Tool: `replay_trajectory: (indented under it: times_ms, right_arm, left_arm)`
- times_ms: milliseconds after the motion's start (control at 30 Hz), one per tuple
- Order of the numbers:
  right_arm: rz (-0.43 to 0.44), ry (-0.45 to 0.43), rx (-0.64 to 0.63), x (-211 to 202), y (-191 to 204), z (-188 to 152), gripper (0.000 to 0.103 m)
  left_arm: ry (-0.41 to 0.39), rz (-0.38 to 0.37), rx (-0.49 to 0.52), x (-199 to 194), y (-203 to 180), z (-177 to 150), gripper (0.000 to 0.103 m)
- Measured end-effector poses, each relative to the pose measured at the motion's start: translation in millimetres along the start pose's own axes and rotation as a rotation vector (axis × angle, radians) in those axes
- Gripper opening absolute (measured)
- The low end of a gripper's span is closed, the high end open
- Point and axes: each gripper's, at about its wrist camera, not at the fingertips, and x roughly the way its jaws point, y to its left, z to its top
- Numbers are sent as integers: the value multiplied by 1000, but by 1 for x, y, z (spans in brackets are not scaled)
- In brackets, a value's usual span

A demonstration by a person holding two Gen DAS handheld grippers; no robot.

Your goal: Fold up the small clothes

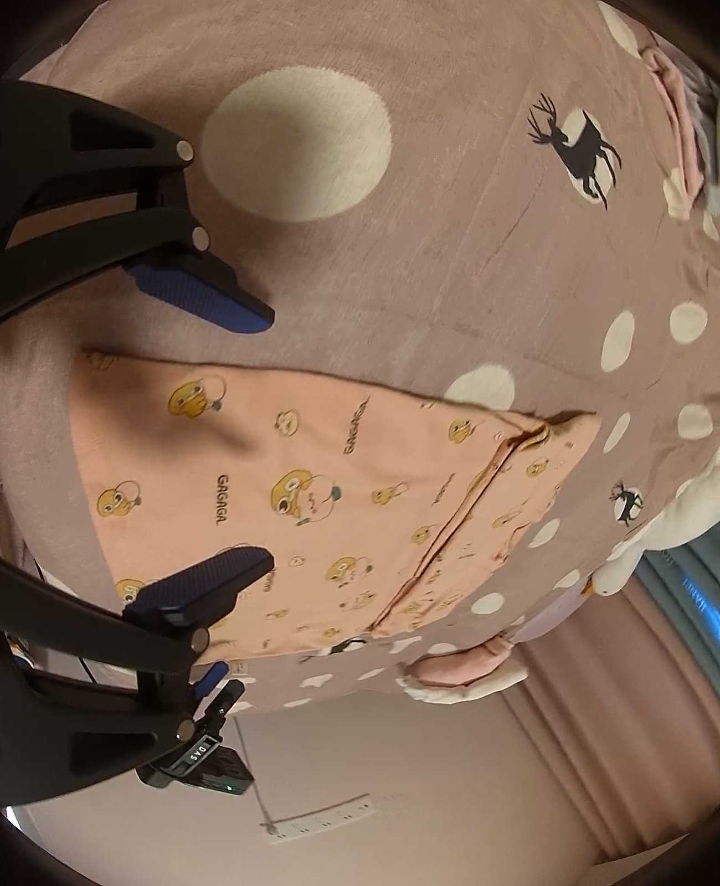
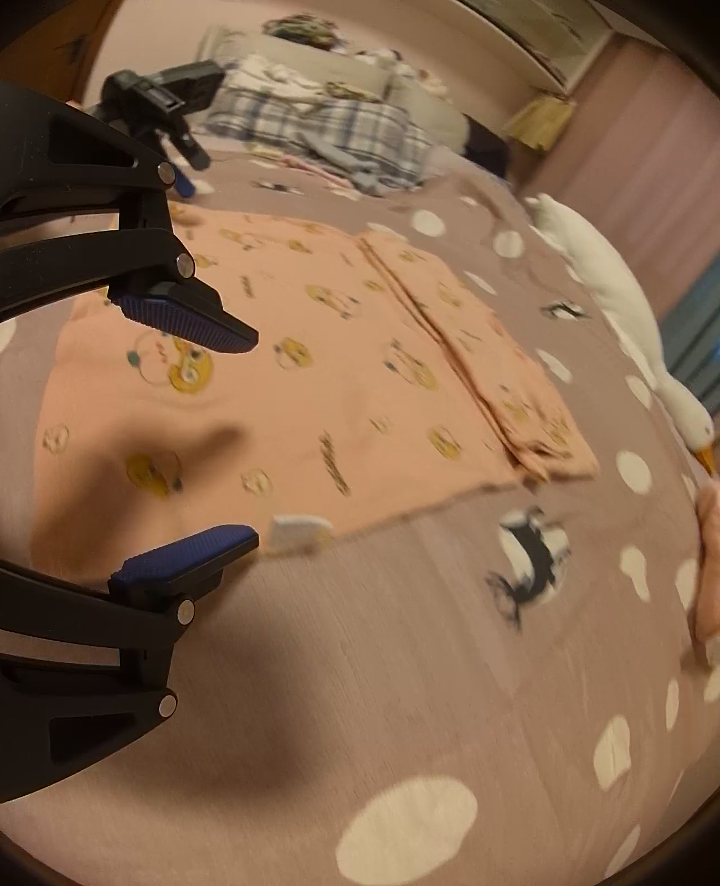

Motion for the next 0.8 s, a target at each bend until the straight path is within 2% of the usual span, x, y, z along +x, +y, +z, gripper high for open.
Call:
replay_trajectory:
  times_ms: [367,600,700,800]
  right_arm:
    - [-68,-58,75,-10,-31,14,65]
    - [-68,-32,68,-2,-39,16,65]
    - [-58,-27,60,-1,-38,18,69]
    - [-59,-23,50,2,-37,20,70]
  left_arm:
    - [39,-20,-32,12,6,7,80]
    - [54,-18,-28,21,5,12,81]
    - [56,-20,-24,24,4,13,84]
    - [61,-20,-20,26,3,13,84]
